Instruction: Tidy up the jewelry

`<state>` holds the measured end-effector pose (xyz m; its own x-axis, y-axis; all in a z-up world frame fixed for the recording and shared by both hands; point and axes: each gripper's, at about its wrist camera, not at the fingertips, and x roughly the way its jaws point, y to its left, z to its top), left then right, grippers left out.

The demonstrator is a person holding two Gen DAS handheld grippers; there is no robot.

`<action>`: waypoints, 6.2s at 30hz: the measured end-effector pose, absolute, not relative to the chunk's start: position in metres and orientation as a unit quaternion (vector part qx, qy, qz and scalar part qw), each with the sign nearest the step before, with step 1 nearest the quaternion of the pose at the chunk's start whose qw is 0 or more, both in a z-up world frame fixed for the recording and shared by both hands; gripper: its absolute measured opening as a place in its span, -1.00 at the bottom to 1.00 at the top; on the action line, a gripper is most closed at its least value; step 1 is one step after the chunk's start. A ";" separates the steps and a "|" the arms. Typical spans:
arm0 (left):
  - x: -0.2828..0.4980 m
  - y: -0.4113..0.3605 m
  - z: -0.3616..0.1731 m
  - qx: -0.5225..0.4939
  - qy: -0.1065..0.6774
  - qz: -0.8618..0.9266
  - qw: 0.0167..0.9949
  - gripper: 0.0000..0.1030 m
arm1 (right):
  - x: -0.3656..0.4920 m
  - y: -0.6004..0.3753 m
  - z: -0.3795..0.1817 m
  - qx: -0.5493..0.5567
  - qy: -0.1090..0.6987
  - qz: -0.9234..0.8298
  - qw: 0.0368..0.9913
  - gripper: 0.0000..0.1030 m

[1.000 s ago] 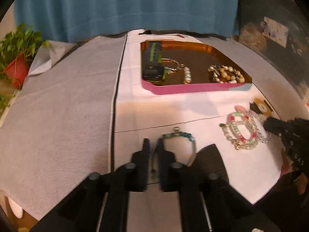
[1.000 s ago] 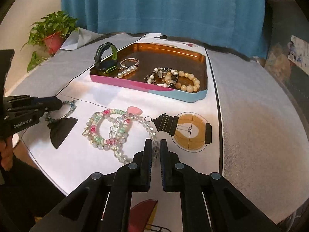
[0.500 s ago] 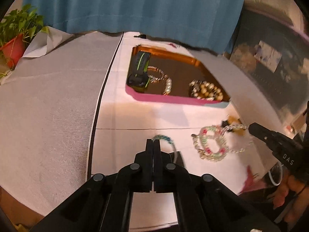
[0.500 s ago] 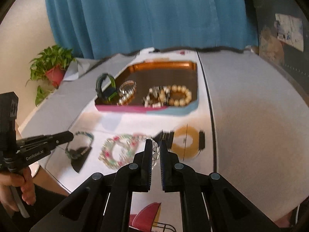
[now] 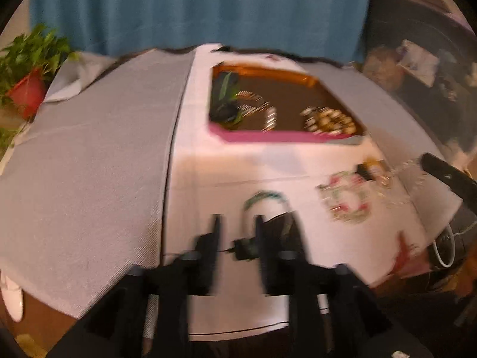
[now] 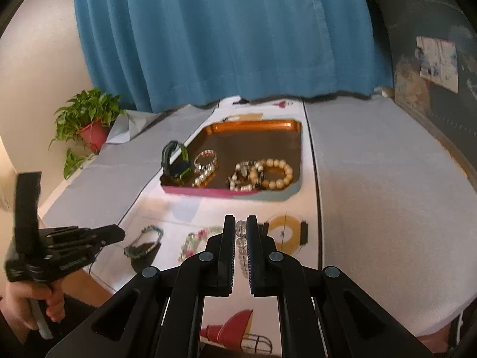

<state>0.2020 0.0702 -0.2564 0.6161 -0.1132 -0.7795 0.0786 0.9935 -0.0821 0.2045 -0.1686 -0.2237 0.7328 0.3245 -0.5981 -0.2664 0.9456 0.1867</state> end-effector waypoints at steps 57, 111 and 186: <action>0.192 0.030 -0.254 0.004 0.450 -0.128 0.884 0.03 | 0.214 -0.173 -0.230 0.019 0.348 0.203 0.915 -0.85; 0.202 0.044 -0.162 -0.098 0.373 -0.193 0.902 -0.93 | 0.206 -0.149 -0.167 -0.036 0.294 0.204 0.933 -0.86; 0.116 0.012 -0.066 -0.031 0.296 -0.108 0.949 0.99 | 0.140 -0.156 -0.103 0.034 0.283 0.136 0.949 1.00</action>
